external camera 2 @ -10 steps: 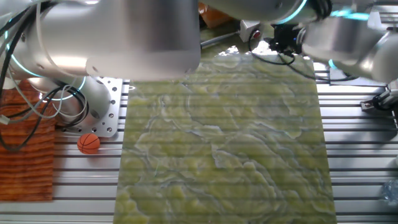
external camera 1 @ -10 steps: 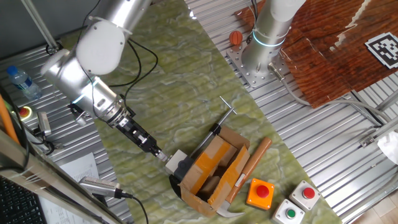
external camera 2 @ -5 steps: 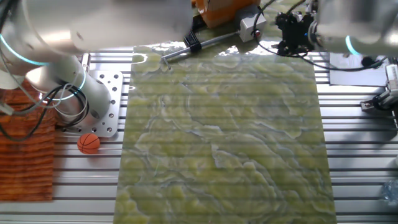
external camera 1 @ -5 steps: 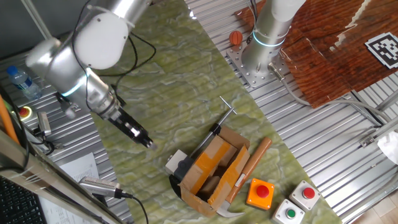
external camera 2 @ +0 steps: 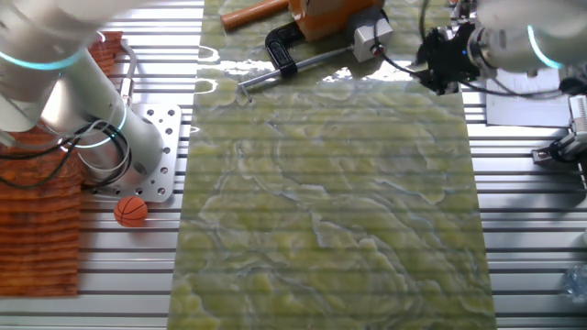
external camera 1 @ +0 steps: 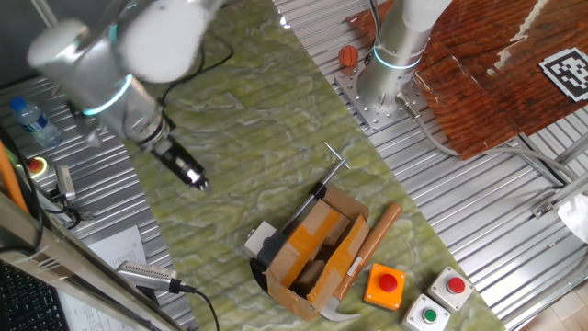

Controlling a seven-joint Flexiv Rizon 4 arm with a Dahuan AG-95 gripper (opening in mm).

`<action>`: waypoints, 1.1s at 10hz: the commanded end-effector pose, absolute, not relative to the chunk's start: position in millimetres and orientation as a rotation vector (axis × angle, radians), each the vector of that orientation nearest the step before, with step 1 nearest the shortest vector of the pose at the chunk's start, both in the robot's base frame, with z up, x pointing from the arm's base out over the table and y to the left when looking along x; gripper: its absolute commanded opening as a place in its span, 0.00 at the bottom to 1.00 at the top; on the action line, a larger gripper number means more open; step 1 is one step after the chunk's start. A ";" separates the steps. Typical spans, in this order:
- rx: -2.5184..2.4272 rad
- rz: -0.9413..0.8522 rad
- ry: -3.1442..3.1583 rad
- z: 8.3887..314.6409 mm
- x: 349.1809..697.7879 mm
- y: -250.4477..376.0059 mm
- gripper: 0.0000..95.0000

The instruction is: Press the button horizontally

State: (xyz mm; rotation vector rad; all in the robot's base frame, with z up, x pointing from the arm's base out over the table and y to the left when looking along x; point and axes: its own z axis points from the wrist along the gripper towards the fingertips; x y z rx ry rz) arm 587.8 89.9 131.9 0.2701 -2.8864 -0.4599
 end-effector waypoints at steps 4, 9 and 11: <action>0.276 0.020 -3.151 150.0 548.5 8.3 0.00; 0.168 0.079 -3.173 164.8 524.7 -15.3 0.00; 0.110 0.076 -3.160 178.2 516.9 -14.3 0.00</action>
